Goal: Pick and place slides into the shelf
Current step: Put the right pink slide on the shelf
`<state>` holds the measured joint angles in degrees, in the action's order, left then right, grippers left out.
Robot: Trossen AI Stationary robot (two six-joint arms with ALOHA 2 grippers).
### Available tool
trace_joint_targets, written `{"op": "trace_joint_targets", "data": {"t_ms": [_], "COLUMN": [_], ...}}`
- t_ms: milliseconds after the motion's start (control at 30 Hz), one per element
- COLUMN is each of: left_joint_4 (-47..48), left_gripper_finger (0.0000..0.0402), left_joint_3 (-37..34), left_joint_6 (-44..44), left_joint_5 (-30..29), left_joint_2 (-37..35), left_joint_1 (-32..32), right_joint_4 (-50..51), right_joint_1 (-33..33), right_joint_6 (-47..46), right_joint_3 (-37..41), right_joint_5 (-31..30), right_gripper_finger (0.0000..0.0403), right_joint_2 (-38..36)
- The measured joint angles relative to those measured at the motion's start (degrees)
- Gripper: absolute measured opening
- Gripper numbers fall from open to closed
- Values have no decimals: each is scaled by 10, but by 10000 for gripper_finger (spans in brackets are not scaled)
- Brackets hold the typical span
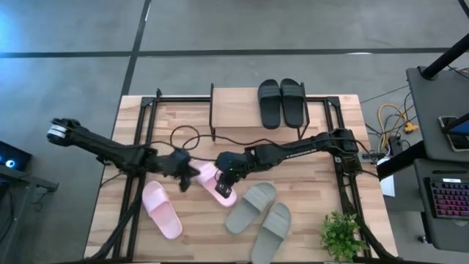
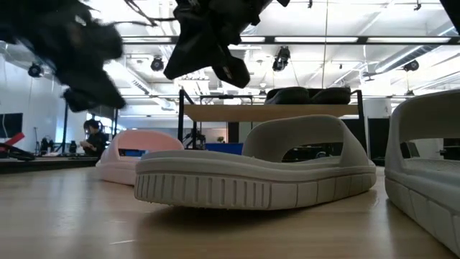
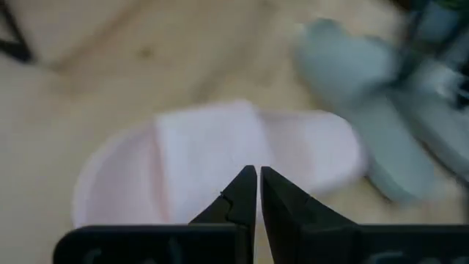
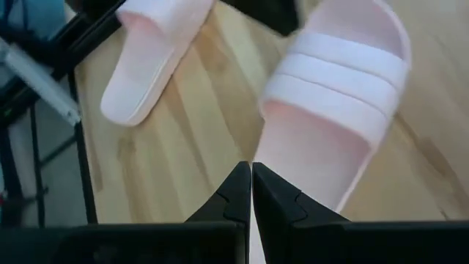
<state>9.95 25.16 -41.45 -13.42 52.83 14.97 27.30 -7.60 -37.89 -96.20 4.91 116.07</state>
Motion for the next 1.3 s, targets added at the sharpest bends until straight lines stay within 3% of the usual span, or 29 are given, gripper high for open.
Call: {"op": "trace_joint_targets", "data": {"t_ms": [200,300,400,533,633,767,933,1067,1300], "left_joint_4": [68,66,63,3,-82,-130,-137,-155,-157], "left_gripper_finger": [6,6,6,6,6,6,6,6,6], "left_joint_3": [-10,-12,-12,-13,-13,-13,-13,-10,-9], "left_joint_6": [-3,-34,-105,-137,-150,-195,-256,-259,-280], "left_joint_5": [3,13,13,10,-9,-20,-22,-74,-136], "left_joint_2": [-90,-107,-104,-83,-60,-26,16,38,54], "left_joint_1": [127,185,226,277,307,331,366,395,420], "right_joint_4": [-37,-62,-65,-90,-20,48,60,82,172], "right_joint_1": [0,9,22,36,35,25,2,-8,-9], "right_joint_6": [94,63,47,49,61,181,363,476,506], "right_joint_3": [0,0,1,-4,-35,-90,-167,-208,-226], "right_joint_5": [38,98,79,75,75,22,-105,-157,-197], "right_gripper_finger": [9,9,9,21,67,149,222,244,242], "right_joint_2": [2,14,31,50,76,104,129,157,196]}}
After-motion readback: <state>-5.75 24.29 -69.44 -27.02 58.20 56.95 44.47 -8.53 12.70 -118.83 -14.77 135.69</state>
